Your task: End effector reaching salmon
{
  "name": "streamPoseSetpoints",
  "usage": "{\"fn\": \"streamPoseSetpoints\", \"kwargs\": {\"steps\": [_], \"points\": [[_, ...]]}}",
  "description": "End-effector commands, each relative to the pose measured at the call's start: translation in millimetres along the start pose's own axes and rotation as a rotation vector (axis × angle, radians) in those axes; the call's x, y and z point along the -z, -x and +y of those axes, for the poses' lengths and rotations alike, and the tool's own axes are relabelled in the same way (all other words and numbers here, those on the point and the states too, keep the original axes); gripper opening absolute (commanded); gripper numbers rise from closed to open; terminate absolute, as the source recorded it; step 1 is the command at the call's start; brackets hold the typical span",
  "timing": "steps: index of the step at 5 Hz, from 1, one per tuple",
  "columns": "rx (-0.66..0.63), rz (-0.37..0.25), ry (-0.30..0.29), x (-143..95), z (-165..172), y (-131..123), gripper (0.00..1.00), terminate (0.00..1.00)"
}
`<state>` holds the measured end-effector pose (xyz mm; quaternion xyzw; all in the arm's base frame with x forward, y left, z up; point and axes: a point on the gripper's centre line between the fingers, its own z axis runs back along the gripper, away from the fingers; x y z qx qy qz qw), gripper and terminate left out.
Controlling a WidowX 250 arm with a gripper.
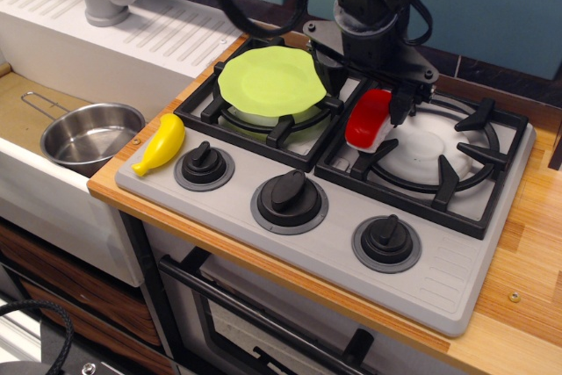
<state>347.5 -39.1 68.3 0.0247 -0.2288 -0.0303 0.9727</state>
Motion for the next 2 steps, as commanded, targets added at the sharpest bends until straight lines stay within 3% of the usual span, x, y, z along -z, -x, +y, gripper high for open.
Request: {"fn": "streamPoseSetpoints", "kwargs": {"steps": [1,2], "points": [[-0.025,-0.042,0.045,-2.6,1.0,-16.6,1.0,0.0],[-0.022,-0.025,0.053,-0.9,2.4,-21.3,1.0,1.0]]}}
